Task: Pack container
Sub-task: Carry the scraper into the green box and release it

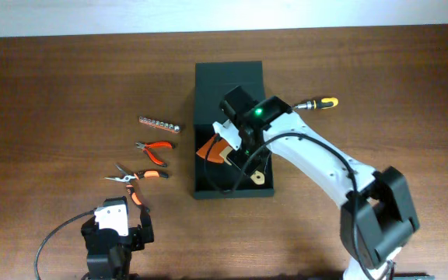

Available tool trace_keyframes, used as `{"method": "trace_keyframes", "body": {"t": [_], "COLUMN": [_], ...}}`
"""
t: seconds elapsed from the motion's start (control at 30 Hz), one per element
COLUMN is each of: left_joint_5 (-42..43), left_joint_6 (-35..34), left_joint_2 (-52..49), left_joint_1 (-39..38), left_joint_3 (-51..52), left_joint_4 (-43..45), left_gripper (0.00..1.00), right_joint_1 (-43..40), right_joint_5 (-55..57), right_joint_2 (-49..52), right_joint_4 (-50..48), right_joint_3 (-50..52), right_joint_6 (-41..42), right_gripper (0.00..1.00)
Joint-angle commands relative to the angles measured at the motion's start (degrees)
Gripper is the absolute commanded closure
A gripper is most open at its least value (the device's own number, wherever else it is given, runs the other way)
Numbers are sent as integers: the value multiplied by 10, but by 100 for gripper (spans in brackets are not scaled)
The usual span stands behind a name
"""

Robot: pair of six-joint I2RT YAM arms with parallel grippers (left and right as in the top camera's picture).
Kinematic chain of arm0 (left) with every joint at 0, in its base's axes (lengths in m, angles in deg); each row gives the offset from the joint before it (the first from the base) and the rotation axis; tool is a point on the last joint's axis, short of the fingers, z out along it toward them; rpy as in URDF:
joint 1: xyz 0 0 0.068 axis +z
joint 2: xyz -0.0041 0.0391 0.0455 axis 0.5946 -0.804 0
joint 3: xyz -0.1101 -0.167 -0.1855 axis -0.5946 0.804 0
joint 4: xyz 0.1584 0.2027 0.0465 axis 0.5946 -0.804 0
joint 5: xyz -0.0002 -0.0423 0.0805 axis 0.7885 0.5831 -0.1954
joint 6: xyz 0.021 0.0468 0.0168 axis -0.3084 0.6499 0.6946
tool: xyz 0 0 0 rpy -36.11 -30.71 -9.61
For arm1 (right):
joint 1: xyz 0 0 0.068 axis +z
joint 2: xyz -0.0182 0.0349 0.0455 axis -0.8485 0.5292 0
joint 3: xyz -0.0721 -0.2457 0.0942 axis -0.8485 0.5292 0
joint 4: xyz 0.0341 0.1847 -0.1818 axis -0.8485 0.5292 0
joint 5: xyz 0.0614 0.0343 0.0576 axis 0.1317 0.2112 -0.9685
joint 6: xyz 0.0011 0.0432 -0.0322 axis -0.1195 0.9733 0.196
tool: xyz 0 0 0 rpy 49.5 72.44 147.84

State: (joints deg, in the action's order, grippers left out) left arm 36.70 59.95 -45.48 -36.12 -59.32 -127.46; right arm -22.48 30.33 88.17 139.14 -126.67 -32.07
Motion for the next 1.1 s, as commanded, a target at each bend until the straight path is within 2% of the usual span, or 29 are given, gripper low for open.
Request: {"method": "trace_keyframes", "body": {"t": [0.0, 0.13, 0.2, 0.23, 0.6, 0.63, 0.7, 0.73, 0.87, 1.07], "left_joint_5": [-2, -2, -2, -2, -2, -2, -2, -2, -2, -2], "left_joint_6": [11, 11, 11, 11, 11, 11, 11, 11, 11, 11], "left_joint_2": [5, 5, 5, 5, 5, 5, 5, 5, 5, 5], "left_joint_1": [2, 2, 2, 2, 2, 2, 2, 2, 2, 2], "left_joint_3": [4, 4, 4, 4, 4, 4, 4, 4, 4, 4], "left_joint_4": [1, 1, 1, 1, 1, 1, 1, 1, 1, 1], "left_gripper": [1, 1, 1, 1, 1, 1, 1, 1, 1, 1], "right_joint_1": [0, 0, 0, 0, 0, 0, -1, -2, -39, -163], "right_joint_5": [12, 12, 12, 12, 24, 25, 49, 85, 172, 163], "right_joint_2": [16, 24, 27, 28, -2, -12, -34, -47, -72, -62], "right_joint_4": [-7, -24, -31, -34, -28, -24, -20, -20, -18, -57], "right_joint_3": [-2, 4, 8, 11, 1, -8, -30, -45, -115, -172], "right_joint_6": [-7, -7, -7, -7, -4, -4, 8, 34, 91, 99], "right_gripper": [93, 92, 78, 75, 59, 46, 12, 6, 2, 1]}}
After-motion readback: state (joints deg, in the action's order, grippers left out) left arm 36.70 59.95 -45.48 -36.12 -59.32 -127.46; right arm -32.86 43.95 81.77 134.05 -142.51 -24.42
